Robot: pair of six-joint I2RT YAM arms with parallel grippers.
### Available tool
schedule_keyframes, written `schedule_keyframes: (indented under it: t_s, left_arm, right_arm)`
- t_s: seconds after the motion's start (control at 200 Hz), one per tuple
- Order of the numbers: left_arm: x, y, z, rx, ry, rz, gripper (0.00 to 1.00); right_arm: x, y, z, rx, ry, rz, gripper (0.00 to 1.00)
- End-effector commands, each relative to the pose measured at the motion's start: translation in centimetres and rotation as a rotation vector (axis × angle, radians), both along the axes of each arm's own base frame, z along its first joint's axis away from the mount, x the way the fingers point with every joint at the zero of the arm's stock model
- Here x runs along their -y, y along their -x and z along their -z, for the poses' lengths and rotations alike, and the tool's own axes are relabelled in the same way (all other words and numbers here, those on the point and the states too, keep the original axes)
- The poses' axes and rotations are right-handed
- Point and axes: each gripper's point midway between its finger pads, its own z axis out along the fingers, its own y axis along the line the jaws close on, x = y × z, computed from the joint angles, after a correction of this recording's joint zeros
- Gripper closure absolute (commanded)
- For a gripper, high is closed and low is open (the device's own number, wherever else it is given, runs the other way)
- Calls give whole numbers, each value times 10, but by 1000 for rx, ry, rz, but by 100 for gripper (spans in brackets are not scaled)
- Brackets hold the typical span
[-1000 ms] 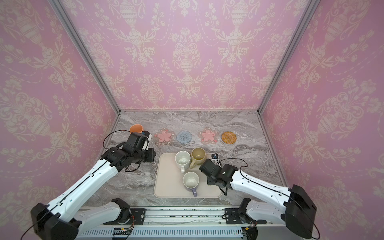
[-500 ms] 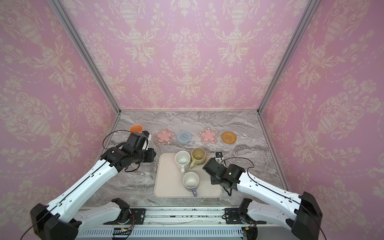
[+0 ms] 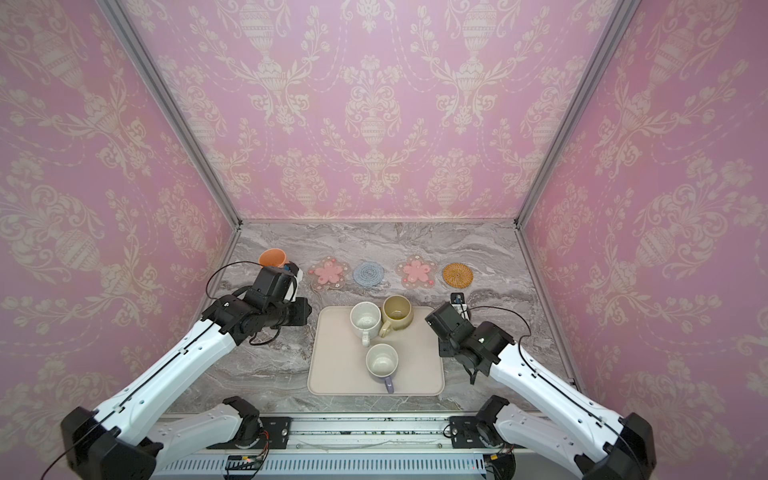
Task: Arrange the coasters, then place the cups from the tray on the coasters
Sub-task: 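Carry the grey mug with the right gripper toward the round rattan coaster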
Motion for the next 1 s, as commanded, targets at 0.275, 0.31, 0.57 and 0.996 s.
schedule_keyframes:
  t_s: [0.275,0.31,0.57,0.996]
  left_arm:
    - [10,-17,15,-43,-31,8,73]
    - [11,-19,14,-42,-33,10,73]
    - [18,-35,6,-34,-47,31,73]
    - [28,-64,0,-33,-49,44,72]
  right_arm:
    - [10,-52,-38,121,-36,2,100]
    - [10,-56,-39,125,-40,-3,100]
    - [19,-85,-44,133,-62,15,100]
    - [40,-141,-45,136,-88,40,100]
